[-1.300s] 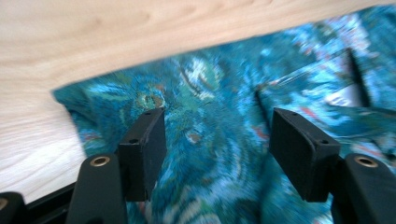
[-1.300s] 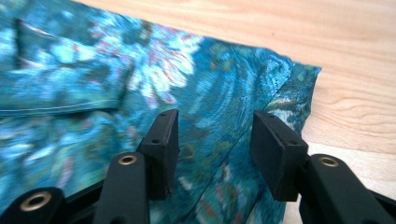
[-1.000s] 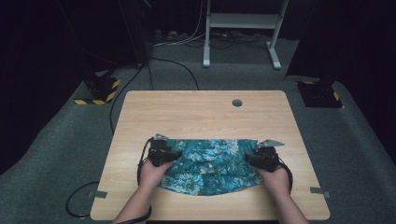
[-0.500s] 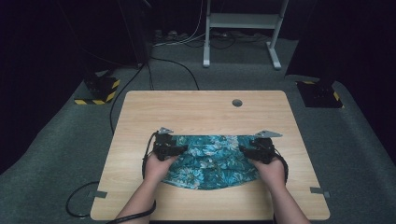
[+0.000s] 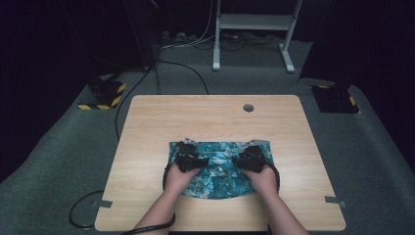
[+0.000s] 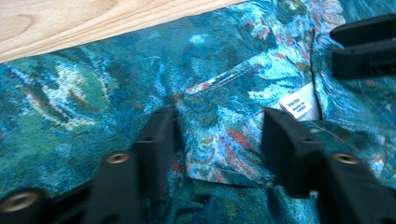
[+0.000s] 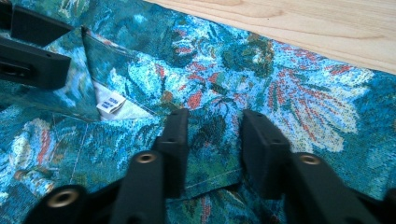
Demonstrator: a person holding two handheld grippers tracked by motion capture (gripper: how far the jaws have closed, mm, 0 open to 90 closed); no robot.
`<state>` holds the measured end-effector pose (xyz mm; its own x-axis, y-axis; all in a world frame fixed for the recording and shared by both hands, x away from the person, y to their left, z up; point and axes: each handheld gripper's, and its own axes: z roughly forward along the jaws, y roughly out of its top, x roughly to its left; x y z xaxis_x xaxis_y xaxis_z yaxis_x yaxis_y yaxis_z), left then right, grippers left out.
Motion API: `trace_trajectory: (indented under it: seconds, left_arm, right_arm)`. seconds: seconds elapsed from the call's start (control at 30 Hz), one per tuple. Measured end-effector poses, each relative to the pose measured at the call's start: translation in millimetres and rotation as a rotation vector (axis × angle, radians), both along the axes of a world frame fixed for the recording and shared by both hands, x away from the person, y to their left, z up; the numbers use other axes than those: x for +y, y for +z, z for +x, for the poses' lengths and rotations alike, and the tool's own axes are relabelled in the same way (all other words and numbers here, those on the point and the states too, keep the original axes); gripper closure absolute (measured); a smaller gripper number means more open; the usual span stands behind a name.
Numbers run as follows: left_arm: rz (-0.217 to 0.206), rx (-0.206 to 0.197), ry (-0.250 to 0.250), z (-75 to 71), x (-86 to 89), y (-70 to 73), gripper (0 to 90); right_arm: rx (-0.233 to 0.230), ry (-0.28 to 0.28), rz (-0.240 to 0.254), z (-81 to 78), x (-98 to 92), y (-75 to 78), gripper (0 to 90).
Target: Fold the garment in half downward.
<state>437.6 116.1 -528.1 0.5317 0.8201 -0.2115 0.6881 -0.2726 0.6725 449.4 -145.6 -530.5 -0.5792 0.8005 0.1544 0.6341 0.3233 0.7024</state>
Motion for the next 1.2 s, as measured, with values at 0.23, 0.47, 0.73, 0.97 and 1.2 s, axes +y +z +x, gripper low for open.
trace_trajectory:
  seconds: [0.23, 0.47, 0.73, 0.97, 1.2]
  left_arm:
    - [-0.015, -0.019, 0.020, -5.6, 2.7, -1.6, 82.7]
    - [-0.055, -0.073, 0.039, -10.2, 6.3, 14.3, 84.0]
    - [-0.091, -0.159, 0.048, 0.3, 11.6, 44.9, 83.6]
    - [-0.109, -0.152, 0.046, -16.3, 13.1, 33.5, 83.3]
    - [-0.150, -0.143, 0.064, -51.9, 13.1, 19.8, 83.3]
  right_arm:
    - [-0.045, 0.012, -0.027, -4.0, 2.6, 1.5, 86.2]
    - [-0.098, 0.018, -0.020, -11.2, 3.5, 14.5, 86.0]
    - [-0.213, 0.030, -0.013, -9.4, 4.8, 45.0, 85.6]
    - [-0.251, 0.050, -0.003, -21.3, 4.3, 39.0, 85.6]
    - [-0.231, 0.064, 0.009, -54.1, 0.2, 28.1, 85.4]
